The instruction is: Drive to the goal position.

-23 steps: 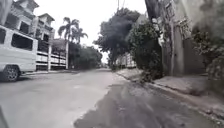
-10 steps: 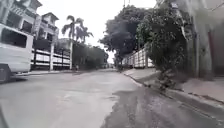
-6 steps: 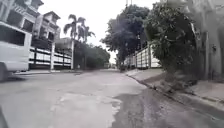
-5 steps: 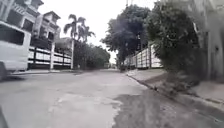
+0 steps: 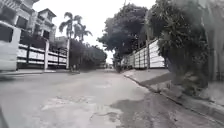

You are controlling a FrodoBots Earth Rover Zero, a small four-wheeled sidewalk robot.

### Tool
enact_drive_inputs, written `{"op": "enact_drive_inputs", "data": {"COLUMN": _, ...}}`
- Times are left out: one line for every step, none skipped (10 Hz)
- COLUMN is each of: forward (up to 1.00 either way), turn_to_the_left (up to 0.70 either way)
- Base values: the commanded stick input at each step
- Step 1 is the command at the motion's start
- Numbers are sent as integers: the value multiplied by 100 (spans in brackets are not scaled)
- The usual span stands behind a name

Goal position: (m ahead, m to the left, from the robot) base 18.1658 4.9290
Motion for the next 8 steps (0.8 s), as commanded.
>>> {"op": "enact_drive_inputs", "data": {"forward": 70, "turn_to_the_left": 0}}
{"op": "enact_drive_inputs", "data": {"forward": 70, "turn_to_the_left": 0}}
{"op": "enact_drive_inputs", "data": {"forward": 70, "turn_to_the_left": 0}}
{"op": "enact_drive_inputs", "data": {"forward": 70, "turn_to_the_left": 0}}
{"op": "enact_drive_inputs", "data": {"forward": 70, "turn_to_the_left": 0}}
{"op": "enact_drive_inputs", "data": {"forward": 70, "turn_to_the_left": 0}}
{"op": "enact_drive_inputs", "data": {"forward": 70, "turn_to_the_left": 0}}
{"op": "enact_drive_inputs", "data": {"forward": 70, "turn_to_the_left": 0}}
